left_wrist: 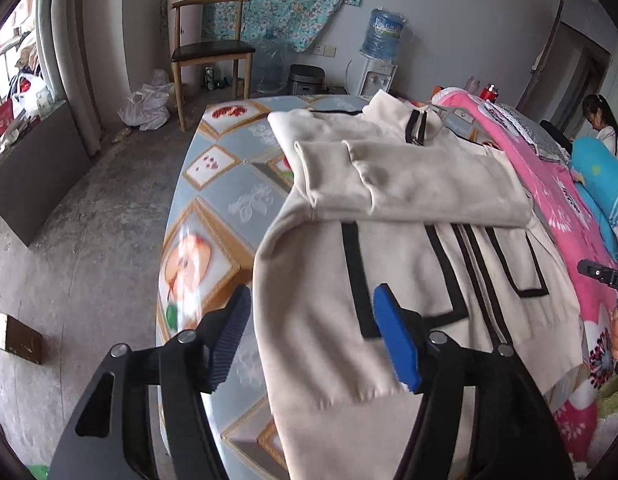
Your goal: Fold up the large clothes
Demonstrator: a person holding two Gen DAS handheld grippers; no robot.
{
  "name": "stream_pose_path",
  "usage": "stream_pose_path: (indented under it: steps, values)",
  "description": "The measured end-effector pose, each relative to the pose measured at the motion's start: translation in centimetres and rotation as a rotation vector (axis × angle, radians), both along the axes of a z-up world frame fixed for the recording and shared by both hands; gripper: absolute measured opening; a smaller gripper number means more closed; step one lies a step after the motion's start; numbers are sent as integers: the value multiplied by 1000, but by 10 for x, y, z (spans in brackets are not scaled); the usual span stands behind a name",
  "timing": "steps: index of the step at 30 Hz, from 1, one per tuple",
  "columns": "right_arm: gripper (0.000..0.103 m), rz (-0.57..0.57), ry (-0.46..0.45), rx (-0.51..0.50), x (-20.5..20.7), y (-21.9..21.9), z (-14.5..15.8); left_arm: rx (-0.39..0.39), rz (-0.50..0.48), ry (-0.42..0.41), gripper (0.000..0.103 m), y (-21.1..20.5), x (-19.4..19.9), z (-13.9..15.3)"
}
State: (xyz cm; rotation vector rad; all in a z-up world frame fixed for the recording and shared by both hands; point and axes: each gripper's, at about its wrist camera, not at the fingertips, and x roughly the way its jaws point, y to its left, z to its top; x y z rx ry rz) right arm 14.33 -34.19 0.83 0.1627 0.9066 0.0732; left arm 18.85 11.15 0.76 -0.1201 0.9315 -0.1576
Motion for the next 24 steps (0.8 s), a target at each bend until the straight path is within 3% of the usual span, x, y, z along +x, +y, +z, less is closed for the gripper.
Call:
stream_pose_path:
  steps: [3, 8, 12, 17, 20, 24]
  values:
    - [85, -86, 22, 39, -49, -13, -20, -42, 12, 35, 69, 6, -42, -17]
    - [85, -151, 28, 74, -104, -20, -40, -48, -7, 49, 71, -3, -90, -45]
    - [84, -154, 29, 87, -119, -19, -48, -70, 14, 15, 70, -8, -108, -61]
    - [79, -150, 44, 109, -118, -21, -58, -166, 33, -27, 69, -5, -109, -70]
    - [78, -146, 39, 122, -113, -22, -59, -165, 45, -28, 59, -3, -101, -70]
    - [76, -139, 40, 115, -109, -19, -62, -160, 60, -19, 38, 2, -93, -71]
